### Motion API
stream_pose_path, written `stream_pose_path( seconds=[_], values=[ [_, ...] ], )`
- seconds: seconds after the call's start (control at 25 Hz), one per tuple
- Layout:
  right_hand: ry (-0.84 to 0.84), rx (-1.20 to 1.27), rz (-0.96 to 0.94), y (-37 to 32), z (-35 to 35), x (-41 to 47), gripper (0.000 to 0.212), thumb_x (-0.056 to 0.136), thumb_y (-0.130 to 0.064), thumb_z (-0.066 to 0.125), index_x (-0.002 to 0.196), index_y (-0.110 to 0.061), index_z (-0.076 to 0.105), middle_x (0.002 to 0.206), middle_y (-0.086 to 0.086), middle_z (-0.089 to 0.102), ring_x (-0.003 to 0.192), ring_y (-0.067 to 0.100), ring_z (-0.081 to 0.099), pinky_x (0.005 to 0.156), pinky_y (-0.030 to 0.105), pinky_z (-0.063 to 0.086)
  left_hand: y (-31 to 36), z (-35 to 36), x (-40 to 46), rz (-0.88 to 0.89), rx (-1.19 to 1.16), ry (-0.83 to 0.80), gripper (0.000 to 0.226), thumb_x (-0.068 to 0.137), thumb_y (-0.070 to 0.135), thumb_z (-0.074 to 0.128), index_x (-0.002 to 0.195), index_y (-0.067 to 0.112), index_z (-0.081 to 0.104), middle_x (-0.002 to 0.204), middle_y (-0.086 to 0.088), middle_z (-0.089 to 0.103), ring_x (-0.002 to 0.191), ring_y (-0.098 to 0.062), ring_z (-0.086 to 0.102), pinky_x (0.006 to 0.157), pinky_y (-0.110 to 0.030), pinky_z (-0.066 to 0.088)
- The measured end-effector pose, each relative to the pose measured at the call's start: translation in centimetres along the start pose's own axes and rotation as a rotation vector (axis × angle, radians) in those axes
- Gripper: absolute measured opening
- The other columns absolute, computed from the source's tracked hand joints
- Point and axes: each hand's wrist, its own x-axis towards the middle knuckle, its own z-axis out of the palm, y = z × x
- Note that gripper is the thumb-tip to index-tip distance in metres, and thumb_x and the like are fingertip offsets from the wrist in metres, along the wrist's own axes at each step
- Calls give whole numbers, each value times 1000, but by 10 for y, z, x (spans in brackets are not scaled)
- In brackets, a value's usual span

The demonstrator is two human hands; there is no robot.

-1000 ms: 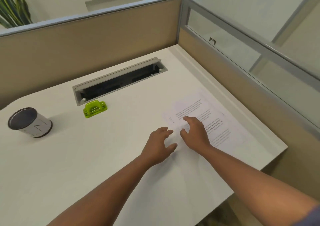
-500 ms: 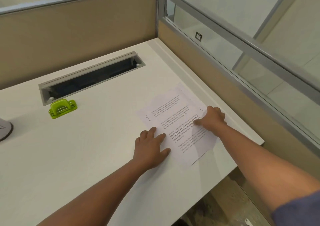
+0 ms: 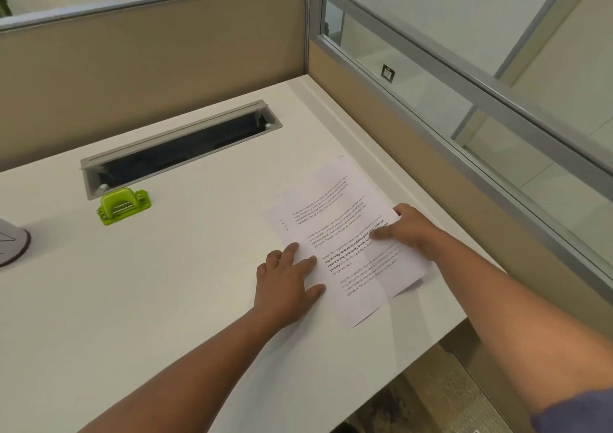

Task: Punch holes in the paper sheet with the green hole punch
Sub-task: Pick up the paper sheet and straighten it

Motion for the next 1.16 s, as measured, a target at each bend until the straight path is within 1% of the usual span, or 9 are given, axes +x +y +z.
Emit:
stream_pose_path(
  seconds=[0.08,0.2,0.32,0.56,0.68,0.84,0.96,1.04,1.16],
  values=[
    [-30,103,25,-2,-3,-2,54,69,-26,88,109,-23,53,98,8,74,81,32,76,66,45,62,0,-1,0,-7,-15,-4,62,87,65,54,145,43,45,167,1,19,145,-31,22,114,-46,23],
    [-50,118,31,0,-5,-2,45,77,-9,78,115,-17,56,103,14,72,89,37,74,81,56,61,-1,-4,1,-22,-44,-15,63,88,62,57,146,42,44,168,-1,16,147,-31,19,116,-47,21],
    [-103,84,56,6,-7,-1,35,79,3,77,109,-8,64,102,17,75,89,37,75,83,56,61,-2,-6,2,-49,-90,-42,64,88,57,59,148,43,42,169,-1,13,149,-30,15,118,-48,20],
    [-211,157,30,12,-6,-1,32,84,7,73,109,-12,71,96,10,80,84,33,78,72,48,63,-6,-10,1,-82,-245,-17,76,87,50,65,155,38,32,169,-1,11,151,-26,14,119,-46,19],
    [-218,215,-62,7,3,-6,34,83,4,75,112,-14,71,102,8,80,88,32,78,80,50,62,-14,-15,-6,-166,-642,106,90,86,42,73,159,33,21,165,3,21,147,-22,29,119,-44,31],
    [-308,418,-130,-13,25,-24,38,83,6,74,118,-8,67,114,14,76,101,38,74,92,56,57,-40,-42,-21,-422,-1261,150,105,82,43,81,160,33,11,154,4,39,124,-18,54,101,-41,46],
    [-451,481,-206,-39,54,-47,44,80,4,75,122,-6,67,122,17,73,108,40,71,95,55,54,-75,-67,-40,-426,-1637,104,72,93,31,72,153,18,35,134,-2,68,116,-28,69,100,-50,54],
    [-540,482,-257,-61,78,-65,49,77,2,77,124,-5,66,124,19,71,111,42,69,97,56,53,-98,-86,-60,-344,-1772,119,45,98,20,64,142,14,54,129,-7,72,115,-31,70,93,-49,58],
    [-633,458,-345,-94,123,-96,46,81,3,75,125,-4,66,124,20,71,111,43,69,94,55,56,-135,-117,-99,-256,-1834,221,39,99,11,60,138,13,59,131,-10,70,119,-33,67,93,-47,58]
  ],
)
